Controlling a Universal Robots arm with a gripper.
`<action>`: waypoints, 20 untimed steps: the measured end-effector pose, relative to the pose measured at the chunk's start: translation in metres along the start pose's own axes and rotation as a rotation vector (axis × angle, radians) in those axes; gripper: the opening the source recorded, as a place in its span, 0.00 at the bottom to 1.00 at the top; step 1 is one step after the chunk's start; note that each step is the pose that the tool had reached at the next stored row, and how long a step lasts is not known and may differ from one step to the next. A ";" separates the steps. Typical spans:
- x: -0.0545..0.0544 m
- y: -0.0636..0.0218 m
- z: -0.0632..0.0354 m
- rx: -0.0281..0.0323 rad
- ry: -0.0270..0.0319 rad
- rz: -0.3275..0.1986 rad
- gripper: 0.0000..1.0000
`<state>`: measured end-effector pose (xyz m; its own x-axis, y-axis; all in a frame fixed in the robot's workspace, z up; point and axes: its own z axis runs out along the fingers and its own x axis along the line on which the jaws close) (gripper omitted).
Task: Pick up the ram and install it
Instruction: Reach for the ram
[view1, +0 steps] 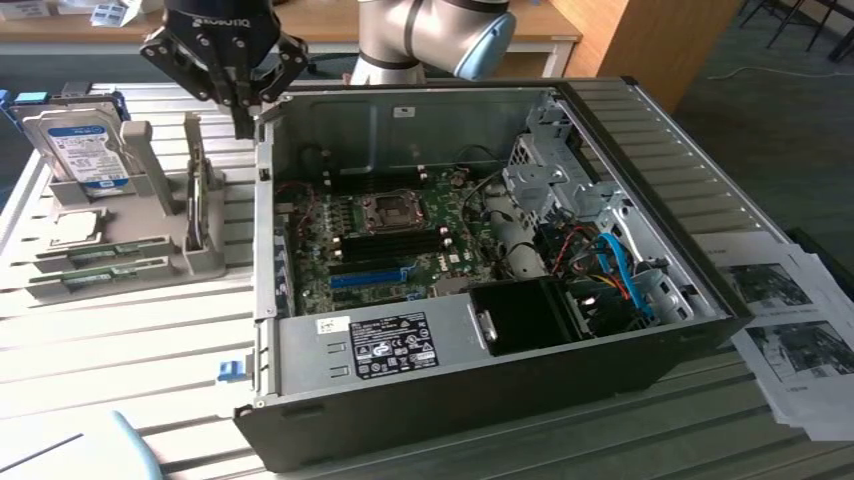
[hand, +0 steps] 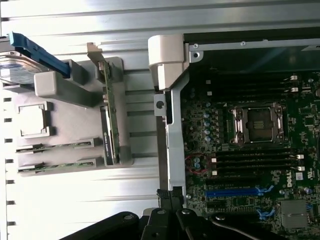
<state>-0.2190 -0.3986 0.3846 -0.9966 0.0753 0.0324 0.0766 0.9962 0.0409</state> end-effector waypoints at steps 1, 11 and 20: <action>0.002 -0.0002 0.0002 0.0000 0.0009 0.000 0.09; 0.027 -0.0021 0.0022 0.0009 0.0112 0.001 0.09; 0.050 -0.0039 0.0040 0.0016 0.0213 0.001 0.09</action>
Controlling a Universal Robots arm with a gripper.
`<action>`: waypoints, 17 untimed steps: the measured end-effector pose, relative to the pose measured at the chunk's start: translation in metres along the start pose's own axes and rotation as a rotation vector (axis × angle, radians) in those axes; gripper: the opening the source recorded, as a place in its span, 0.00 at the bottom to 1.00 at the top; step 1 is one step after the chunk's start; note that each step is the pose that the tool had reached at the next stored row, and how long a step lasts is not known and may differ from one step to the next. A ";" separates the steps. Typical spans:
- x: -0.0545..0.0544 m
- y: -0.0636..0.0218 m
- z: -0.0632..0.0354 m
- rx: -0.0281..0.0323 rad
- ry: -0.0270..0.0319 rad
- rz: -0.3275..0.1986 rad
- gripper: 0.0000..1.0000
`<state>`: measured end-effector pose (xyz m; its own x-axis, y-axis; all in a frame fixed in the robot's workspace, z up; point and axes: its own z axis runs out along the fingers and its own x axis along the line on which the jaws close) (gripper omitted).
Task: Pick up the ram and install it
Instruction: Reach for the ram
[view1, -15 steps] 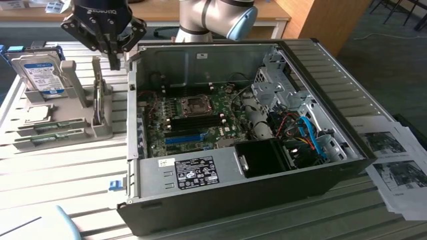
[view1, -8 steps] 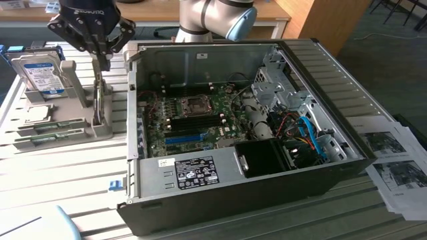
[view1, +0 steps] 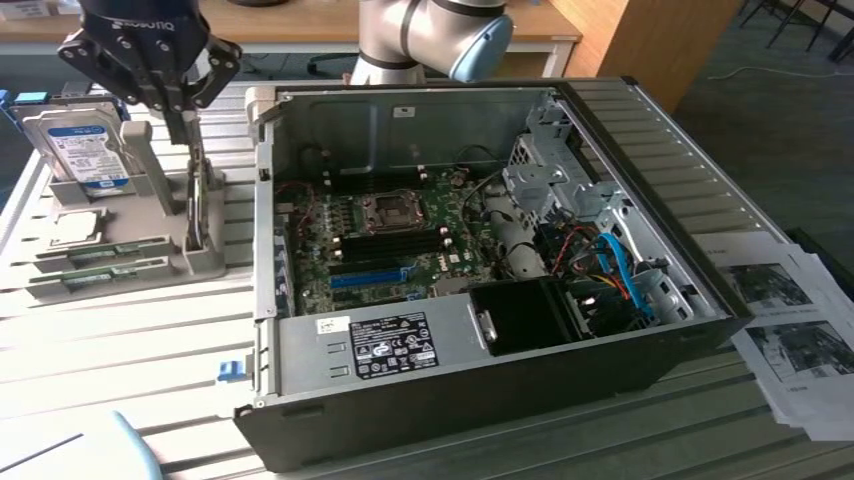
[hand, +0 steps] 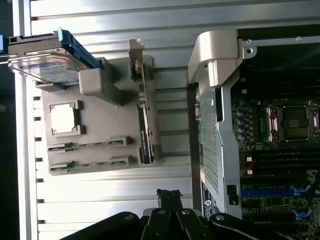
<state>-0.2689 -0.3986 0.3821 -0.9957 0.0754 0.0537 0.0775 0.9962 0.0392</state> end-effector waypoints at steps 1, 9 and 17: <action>0.002 -0.0002 0.0002 0.0001 0.0011 0.000 0.09; 0.006 -0.0005 0.0005 0.0002 0.0022 0.000 0.09; 0.011 -0.0009 0.0008 -0.0009 -0.0122 -0.001 0.09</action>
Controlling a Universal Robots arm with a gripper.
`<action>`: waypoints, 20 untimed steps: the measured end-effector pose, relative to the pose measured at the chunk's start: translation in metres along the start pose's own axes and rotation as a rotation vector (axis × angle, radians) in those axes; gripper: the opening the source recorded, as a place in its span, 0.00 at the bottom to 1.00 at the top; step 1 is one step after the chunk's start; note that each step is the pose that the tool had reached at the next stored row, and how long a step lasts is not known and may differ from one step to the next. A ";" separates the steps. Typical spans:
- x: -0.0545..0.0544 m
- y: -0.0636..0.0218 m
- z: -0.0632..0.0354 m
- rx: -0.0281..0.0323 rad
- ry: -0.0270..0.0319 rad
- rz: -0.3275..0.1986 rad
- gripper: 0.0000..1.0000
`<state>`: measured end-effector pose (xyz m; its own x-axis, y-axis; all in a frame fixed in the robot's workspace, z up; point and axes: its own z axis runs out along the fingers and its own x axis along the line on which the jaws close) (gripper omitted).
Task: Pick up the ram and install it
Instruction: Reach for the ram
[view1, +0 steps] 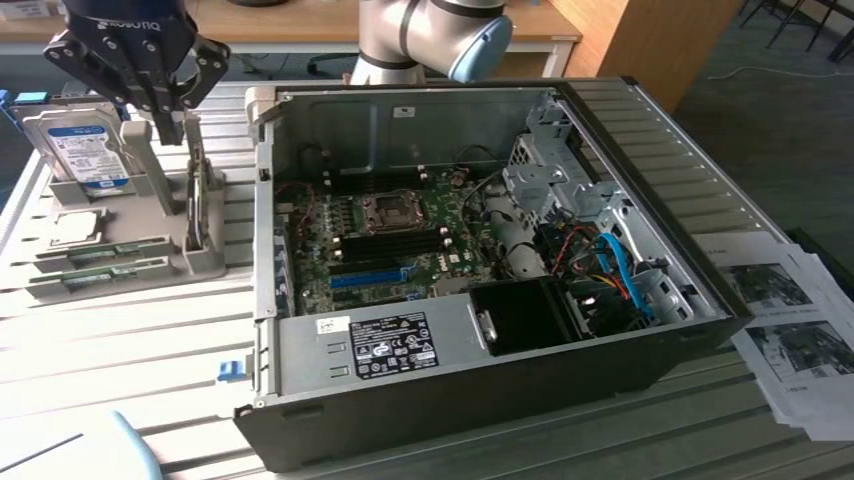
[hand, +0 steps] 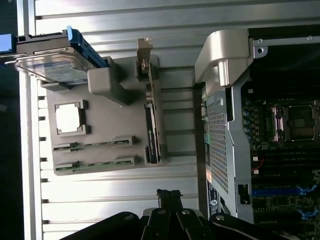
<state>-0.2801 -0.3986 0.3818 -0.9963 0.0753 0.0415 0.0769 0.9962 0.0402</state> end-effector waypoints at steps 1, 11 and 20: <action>0.002 -0.0001 0.0000 -0.0004 -0.0069 0.000 0.09; 0.013 -0.0010 0.0006 -0.0029 -0.0399 -0.002 0.09; 0.024 -0.0019 0.0013 -0.0029 -0.0386 -0.002 0.09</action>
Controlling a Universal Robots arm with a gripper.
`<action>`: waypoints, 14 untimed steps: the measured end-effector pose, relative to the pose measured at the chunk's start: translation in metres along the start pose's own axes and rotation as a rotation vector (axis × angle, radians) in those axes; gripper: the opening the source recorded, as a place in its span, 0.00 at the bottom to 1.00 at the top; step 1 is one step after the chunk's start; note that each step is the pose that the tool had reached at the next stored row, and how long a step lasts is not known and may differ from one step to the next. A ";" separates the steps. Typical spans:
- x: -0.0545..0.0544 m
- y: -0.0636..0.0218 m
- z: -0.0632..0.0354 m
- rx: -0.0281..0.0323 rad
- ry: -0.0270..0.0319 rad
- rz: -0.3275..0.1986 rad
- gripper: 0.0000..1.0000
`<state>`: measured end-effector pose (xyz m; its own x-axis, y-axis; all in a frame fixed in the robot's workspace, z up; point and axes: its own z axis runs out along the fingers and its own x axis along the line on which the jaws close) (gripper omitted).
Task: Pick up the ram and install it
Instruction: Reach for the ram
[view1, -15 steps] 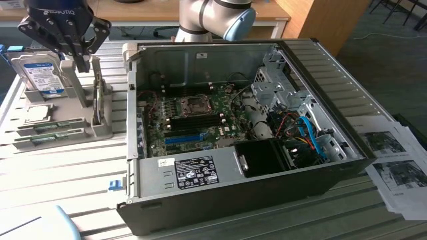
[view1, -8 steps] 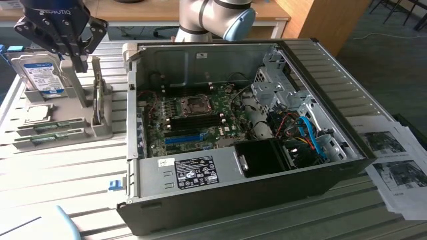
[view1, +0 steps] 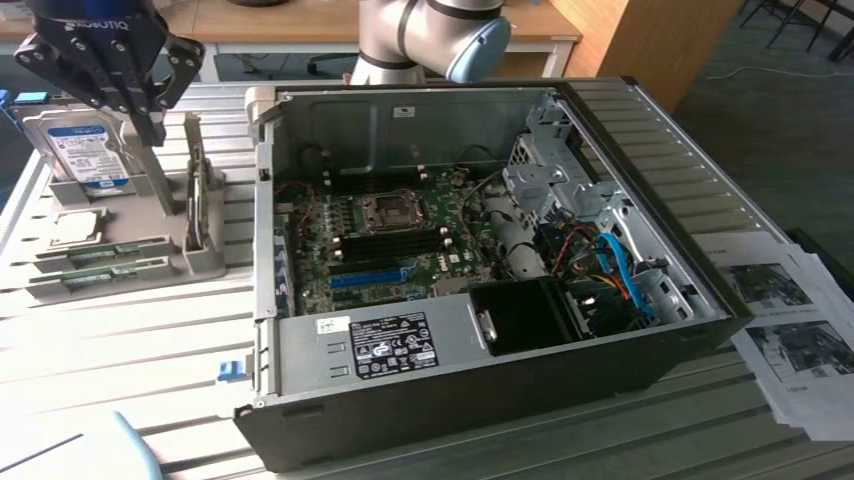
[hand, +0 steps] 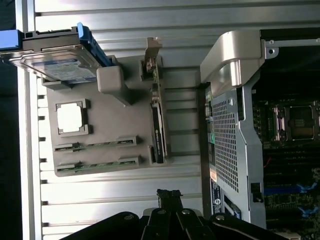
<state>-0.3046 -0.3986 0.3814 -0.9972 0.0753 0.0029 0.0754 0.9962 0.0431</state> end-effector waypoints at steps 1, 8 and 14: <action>0.002 -0.0002 0.0000 -0.0001 0.0000 0.000 0.09; 0.018 -0.0014 0.0001 0.0000 0.0001 0.000 0.09; 0.034 -0.0026 0.0001 0.0000 0.0000 0.000 0.09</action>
<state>-0.3390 -0.3986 0.3813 -0.9972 0.0753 0.0029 0.0753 0.9962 0.0431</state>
